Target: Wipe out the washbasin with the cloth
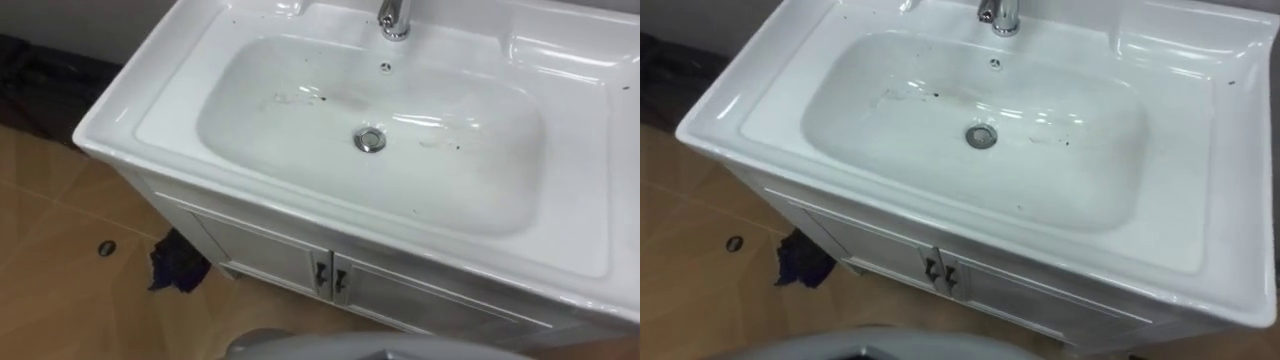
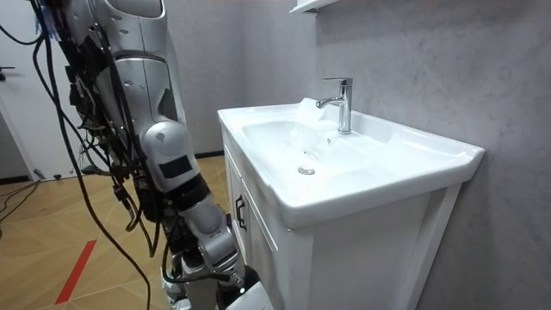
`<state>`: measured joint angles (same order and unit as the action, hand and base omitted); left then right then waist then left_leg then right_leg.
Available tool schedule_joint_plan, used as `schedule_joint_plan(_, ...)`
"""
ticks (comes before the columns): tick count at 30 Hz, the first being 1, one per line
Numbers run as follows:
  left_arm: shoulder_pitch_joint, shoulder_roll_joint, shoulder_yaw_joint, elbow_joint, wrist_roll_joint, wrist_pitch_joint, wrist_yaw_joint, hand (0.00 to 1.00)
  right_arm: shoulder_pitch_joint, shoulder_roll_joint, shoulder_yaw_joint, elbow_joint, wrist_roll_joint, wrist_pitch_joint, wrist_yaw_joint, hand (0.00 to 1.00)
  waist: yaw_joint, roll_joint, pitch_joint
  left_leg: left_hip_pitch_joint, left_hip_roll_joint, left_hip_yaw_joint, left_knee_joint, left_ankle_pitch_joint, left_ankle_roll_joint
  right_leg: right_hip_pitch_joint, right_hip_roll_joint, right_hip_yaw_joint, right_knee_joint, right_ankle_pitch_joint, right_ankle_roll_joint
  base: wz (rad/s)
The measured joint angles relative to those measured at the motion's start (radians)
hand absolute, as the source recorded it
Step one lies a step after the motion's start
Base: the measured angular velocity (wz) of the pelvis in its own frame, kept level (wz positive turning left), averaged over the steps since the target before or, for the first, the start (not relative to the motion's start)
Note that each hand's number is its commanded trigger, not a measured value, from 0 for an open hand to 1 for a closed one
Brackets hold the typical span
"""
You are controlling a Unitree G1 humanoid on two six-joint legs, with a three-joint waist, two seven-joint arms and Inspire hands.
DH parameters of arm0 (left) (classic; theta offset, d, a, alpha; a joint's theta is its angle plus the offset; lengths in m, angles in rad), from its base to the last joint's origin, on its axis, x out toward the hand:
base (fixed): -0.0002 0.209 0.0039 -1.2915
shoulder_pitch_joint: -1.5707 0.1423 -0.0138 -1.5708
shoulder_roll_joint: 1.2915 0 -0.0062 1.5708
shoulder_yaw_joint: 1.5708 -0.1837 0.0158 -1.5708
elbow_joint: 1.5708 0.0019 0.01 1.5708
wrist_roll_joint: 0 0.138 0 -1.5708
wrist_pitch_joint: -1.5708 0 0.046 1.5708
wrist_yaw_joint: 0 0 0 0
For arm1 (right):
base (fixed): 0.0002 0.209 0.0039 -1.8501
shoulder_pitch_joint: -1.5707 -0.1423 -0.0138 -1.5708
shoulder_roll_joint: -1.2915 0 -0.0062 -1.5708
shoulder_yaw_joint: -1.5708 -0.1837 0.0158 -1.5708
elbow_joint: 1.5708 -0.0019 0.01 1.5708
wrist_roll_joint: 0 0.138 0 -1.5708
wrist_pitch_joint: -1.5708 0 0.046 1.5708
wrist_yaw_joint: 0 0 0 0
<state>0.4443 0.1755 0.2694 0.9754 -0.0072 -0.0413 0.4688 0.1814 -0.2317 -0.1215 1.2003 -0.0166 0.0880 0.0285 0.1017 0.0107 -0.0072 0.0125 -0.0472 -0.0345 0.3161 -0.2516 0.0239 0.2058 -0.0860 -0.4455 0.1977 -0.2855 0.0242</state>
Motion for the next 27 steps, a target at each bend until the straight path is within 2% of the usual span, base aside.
schedule_joint_plan(4, -0.014, -0.014, -0.034, 0.129, -0.001, 0.058, -0.178, 0.0, 0.0, 0.0, 0.013, 0.002, 0.016, 0.001, 0.011, 0.0, -0.015, 0.024, 0.0042, 0.002, -0.001, 0.005, 0.009, -0.007, 0.01, 0.012, -0.005, -0.003, -0.01, 0.006, 0.011, 0.02)
schedule_joint_plan(7, -0.028, -0.014, -0.036, 0.148, 0.002, 0.086, -0.277, 0.0, -0.001, 0.0, 0.013, 0.006, 0.017, 0.0, 0.019, 0.0, -0.018, 0.022, 0.0042, -0.003, -0.002, 0.01, 0.006, -0.008, 0.01, 0.003, -0.007, 0.001, -0.009, 0.006, 0.012, -0.05)
schedule_joint_plan(10, -0.056, -0.014, -0.041, 0.144, 0.003, 0.098, -0.352, 0.0, -0.003, -0.001, 0.015, 0.01, 0.012, 0.0, 0.02, 0.0, -0.029, 0.016, 0.0036, -0.001, -0.004, 0.024, -0.001, -0.008, 0.011, 0.002, -0.009, 0.003, -0.008, 0.006, 0.013, -0.02)
schedule_joint_plan(14, -0.104, -0.012, -0.069, 0.134, 0.047, 0.118, -0.392, 0.0, -0.005, 0.0, 0.039, 0.007, 0.016, 0.0, 0.039, 0.0, -0.047, 0.004, 0.0051, -0.001, -0.004, 0.036, -0.007, -0.007, 0.01, 0.001, -0.003, 0.005, -0.008, 0.006, 0.014, -0.01)
schedule_joint_plan(18, -0.171, -0.008, -0.151, 0.124, 0.103, 0.125, -0.425, 0.0, -0.015, 0.008, 0.063, 0.01, 0.018, -0.001, 0.037, 0.0, -0.063, -0.018, 0.0148, 0.0, 0.001, 0.064, 0.005, -0.007, 0.01, -0.003, -0.001, 0.027, -0.009, 0.006, 0.013, -0.12)
schedule_joint_plan(22, -0.203, -0.008, -0.213, 0.123, 0.154, 0.129, -0.461, 0.0, -0.025, 0.018, 0.08, 0.016, 0.014, -0.001, 0.025, 0.0, -0.079, -0.027, 0.0171, -0.007, 0.003, 0.08, 0.01, -0.008, 0.011, -0.018, 0.0, 0.056, -0.008, 0.006, 0.013, -0.16)
schedule_joint_plan(27, -0.21, -0.009, -0.238, 0.124, 0.224, 0.149, -0.516, 0.0, -0.025, 0.03, 0.08, 0.023, 0.012, 0.0, 0.027, 0.0, -0.097, -0.026, 0.0162, -0.011, 0.006, 0.088, 0.005, -0.02, 0.015, -0.034, 0.005, 0.086, -0.007, 0.005, 0.014, -0.09)
